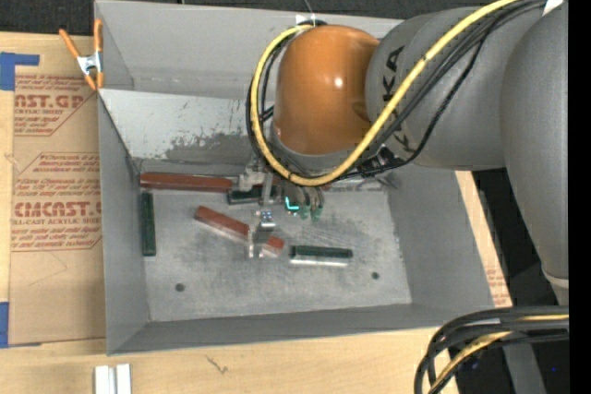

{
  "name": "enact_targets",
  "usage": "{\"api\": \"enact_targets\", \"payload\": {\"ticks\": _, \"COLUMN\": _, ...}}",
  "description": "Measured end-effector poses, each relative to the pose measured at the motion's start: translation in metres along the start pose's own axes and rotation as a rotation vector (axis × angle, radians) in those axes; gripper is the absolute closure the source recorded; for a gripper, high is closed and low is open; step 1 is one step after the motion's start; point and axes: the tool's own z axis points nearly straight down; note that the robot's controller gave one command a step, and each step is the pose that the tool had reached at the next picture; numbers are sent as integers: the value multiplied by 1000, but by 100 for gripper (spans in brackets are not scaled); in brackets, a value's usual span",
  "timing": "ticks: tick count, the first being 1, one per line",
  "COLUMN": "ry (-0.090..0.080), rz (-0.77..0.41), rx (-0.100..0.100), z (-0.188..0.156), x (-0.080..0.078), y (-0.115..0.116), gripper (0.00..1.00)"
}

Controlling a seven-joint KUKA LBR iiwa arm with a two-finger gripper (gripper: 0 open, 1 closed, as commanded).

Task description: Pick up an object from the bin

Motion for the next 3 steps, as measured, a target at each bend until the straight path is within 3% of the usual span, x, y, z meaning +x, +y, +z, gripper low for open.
{"api": "enact_targets", "payload": {"ticks": 1, "ry": -8, "rz": 1, "rx": -1, "z": -4, "x": -2, "y": -1, "gripper": 0}}
{"api": "enact_targets", "payload": {"ticks": 2, "ry": -14, "rz": 65, "rx": -3, "z": 25, "x": -11, "y": -8, "gripper": 0}}
{"api": "enact_targets", "payload": {"ticks": 3, "ry": -23, "rz": 173, "rx": -7, "z": 109, "x": -11, "y": -22, "gripper": 100}}
